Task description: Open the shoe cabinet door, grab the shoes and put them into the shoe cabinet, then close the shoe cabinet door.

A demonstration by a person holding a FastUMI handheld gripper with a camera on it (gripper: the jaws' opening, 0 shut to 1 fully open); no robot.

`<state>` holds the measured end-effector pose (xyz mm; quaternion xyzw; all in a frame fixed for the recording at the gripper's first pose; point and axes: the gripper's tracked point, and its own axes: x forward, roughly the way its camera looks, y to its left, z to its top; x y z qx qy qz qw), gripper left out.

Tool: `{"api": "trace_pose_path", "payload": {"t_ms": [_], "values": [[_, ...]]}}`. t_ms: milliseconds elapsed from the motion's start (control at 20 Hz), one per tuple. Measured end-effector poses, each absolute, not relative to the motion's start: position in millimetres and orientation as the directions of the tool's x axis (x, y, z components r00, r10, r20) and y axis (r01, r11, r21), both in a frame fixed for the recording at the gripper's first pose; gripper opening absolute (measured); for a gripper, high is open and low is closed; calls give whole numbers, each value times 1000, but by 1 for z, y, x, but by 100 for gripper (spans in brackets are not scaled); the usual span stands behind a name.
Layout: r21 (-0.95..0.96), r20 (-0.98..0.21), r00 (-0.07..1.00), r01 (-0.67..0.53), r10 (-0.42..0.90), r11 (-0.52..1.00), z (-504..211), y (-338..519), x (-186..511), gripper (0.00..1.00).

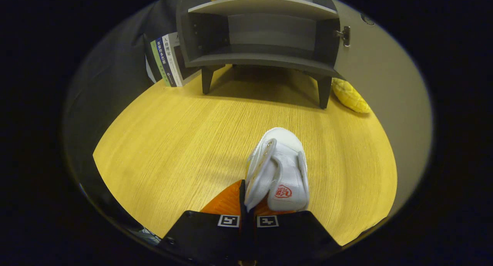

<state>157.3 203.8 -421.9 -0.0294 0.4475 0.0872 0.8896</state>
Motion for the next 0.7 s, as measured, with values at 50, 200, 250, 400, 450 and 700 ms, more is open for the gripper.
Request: {"api": "trace_pose_path", "payload": {"t_ms": [50, 200, 250, 400, 450, 700], "values": [[9, -785, 608, -182, 120, 983, -412, 202, 160, 2], [-32, -738, 667, -190, 106, 981, -376, 205, 162, 2], [-36, -726, 680, -188, 104, 981, -365, 205, 162, 2], [-48, -683, 725, -174, 94, 984, -325, 212, 160, 2], [-50, -668, 738, -172, 95, 984, -312, 215, 160, 2], [-44, -579, 808, -165, 109, 985, -236, 234, 166, 2]]}}
